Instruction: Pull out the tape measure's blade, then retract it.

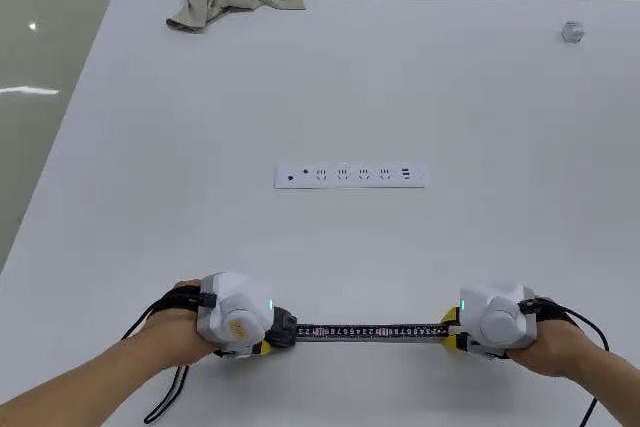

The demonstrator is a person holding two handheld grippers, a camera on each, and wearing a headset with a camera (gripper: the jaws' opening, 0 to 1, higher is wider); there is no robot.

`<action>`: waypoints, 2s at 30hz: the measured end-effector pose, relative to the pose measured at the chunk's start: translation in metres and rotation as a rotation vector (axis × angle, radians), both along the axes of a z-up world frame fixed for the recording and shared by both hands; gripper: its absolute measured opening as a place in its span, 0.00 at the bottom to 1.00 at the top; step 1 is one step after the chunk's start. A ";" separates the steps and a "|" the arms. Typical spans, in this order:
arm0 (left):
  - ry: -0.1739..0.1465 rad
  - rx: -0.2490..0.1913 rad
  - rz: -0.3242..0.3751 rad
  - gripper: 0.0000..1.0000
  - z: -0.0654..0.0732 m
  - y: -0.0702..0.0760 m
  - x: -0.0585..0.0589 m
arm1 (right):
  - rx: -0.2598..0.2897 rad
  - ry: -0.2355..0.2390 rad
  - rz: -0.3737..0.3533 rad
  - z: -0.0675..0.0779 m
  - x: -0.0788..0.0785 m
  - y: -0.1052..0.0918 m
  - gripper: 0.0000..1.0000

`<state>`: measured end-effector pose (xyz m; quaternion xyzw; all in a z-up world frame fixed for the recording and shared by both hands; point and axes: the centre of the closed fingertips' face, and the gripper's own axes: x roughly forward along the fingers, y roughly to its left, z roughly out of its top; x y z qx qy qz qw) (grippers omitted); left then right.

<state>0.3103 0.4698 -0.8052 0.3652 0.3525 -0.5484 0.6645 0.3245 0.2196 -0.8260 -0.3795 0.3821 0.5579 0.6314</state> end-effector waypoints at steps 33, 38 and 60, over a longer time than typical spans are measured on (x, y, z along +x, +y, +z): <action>-0.004 0.005 -0.003 0.37 0.001 -0.001 0.001 | -0.016 -0.051 0.023 0.000 0.001 0.000 0.16; -0.006 0.007 -0.007 0.37 0.001 -0.001 0.001 | -0.015 -0.049 0.022 0.000 0.001 0.000 0.16; -0.023 0.017 -0.004 0.38 -0.003 0.000 0.002 | -0.015 -0.036 -0.020 0.001 0.003 0.000 0.20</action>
